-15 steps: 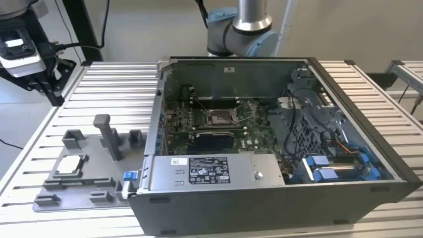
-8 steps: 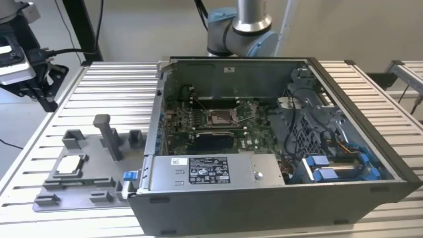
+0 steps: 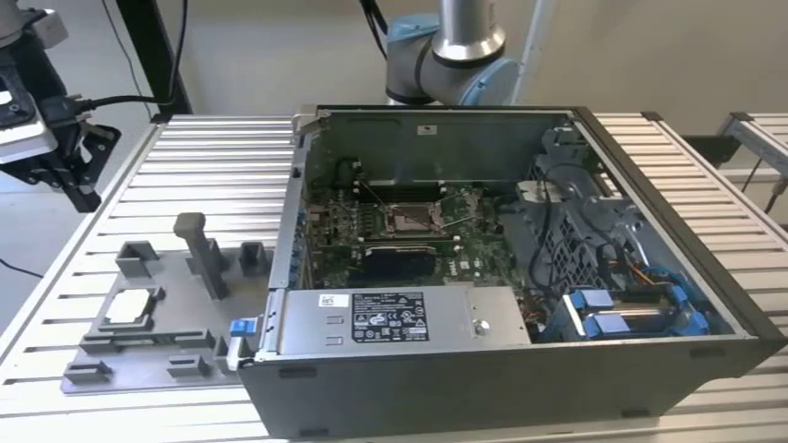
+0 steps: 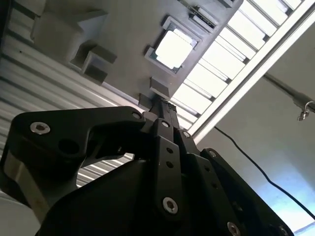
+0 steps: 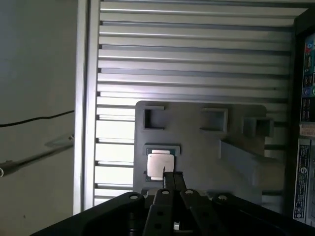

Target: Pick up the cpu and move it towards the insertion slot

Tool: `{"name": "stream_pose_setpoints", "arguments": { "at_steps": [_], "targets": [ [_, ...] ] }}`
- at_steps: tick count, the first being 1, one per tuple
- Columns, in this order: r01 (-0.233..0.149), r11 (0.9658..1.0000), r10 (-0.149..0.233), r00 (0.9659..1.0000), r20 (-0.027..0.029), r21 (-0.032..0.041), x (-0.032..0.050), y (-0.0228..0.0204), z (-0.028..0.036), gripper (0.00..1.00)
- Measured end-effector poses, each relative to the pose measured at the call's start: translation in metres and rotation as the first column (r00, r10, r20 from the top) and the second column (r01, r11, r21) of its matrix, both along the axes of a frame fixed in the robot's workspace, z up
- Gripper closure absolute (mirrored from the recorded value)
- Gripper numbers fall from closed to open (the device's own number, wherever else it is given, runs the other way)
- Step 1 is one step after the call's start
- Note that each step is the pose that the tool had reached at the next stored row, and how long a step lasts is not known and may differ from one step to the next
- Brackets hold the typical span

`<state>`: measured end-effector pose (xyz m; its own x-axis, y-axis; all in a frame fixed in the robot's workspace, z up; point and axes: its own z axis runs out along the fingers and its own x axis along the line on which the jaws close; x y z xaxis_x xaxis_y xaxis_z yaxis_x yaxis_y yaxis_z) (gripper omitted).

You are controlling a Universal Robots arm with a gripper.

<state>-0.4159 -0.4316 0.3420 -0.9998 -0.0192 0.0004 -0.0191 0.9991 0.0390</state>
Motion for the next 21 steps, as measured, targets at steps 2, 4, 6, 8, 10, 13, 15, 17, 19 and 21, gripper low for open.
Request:
{"name": "stream_pose_setpoints", "arguments": {
  "at_steps": [2,4,6,8,10,13,15,17,19,21],
  "targets": [
    [0.0,1.0,0.0,1.0,0.0,0.0,-0.0001,0.0,0.0,1.0],
    [0.0,1.0,0.0,1.0,0.0,0.0,-0.0001,0.0,0.0,1.0],
    [0.0,1.0,0.0,1.0,0.0,0.0,-0.0001,0.0,0.0,1.0],
    [0.0,1.0,0.0,1.0,0.0,0.0,-0.0002,0.0,0.0,1.0],
    [0.0,1.0,0.0,1.0,0.0,0.0,-0.0002,0.0,0.0,1.0],
    [0.0,1.0,0.0,1.0,0.0,0.0,-0.0003,0.0,0.0,1.0],
    [0.0,1.0,0.0,1.0,0.0,0.0,-0.0003,0.0,0.0,1.0],
    [0.0,1.0,0.0,1.0,0.0,0.0,-0.0003,0.0,0.0,1.0],
    [0.0,1.0,0.0,1.0,0.0,0.0,-0.0003,0.0,-0.0001,1.0],
    [0.0,1.0,0.0,1.0,0.0,0.0,-0.0003,0.0,0.0,1.0]
  ]
}}
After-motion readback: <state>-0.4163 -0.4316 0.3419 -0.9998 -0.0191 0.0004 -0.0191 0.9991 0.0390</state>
